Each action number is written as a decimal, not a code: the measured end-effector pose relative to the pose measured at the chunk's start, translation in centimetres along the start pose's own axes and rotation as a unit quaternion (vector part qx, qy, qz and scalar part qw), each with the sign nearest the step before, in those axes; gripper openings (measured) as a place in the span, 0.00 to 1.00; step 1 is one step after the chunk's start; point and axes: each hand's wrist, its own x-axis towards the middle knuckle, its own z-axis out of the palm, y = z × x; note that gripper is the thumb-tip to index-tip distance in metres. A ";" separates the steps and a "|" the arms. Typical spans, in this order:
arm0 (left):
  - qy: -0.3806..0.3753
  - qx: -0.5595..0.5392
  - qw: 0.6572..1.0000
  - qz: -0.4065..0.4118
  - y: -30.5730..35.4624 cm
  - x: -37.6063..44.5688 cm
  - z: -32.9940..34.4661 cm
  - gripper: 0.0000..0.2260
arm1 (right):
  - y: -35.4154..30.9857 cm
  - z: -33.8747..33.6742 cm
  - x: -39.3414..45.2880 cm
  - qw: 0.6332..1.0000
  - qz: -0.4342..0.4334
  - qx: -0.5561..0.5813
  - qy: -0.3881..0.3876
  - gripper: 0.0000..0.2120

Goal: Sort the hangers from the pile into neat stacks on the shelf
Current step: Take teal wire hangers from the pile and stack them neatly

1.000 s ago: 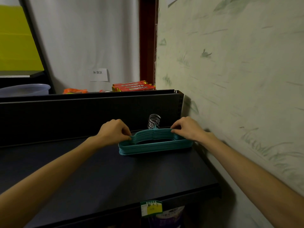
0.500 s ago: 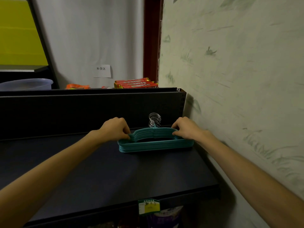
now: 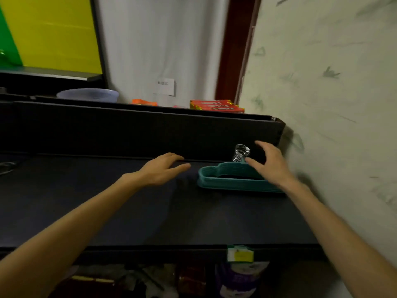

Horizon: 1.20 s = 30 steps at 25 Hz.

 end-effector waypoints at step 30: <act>0.064 0.215 0.969 -0.106 -55.8 -28.7 -26.4 0.26 | -68.7 46.1 -3.2 0.964 -0.079 -0.052 -0.248 0.47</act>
